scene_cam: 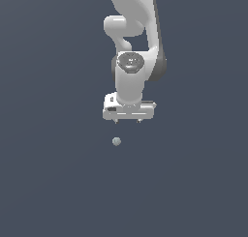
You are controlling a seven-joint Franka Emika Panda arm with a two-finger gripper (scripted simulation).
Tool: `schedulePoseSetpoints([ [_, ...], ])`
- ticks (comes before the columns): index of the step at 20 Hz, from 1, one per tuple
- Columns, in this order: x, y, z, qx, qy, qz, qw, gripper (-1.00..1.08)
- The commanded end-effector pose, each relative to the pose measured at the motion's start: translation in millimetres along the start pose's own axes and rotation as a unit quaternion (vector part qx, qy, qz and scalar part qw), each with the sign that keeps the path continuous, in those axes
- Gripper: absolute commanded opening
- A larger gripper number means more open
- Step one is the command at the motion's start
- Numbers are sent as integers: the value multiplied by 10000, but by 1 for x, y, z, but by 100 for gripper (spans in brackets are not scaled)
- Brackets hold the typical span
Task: Pick up the object and move it to a goal position.
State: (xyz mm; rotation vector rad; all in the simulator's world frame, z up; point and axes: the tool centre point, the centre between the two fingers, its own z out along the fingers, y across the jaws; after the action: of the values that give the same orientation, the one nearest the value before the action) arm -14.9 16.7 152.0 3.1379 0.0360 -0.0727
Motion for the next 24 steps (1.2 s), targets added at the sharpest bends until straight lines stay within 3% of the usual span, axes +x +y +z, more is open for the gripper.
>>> schedulePoseSetpoints([
  [1, 0, 0, 0, 0, 0, 0, 10000, 100],
  [11, 4, -21, -17, 145, 43, -17, 9999, 100],
  [24, 19, 6, 16, 86, 114, -385, 9992, 100],
])
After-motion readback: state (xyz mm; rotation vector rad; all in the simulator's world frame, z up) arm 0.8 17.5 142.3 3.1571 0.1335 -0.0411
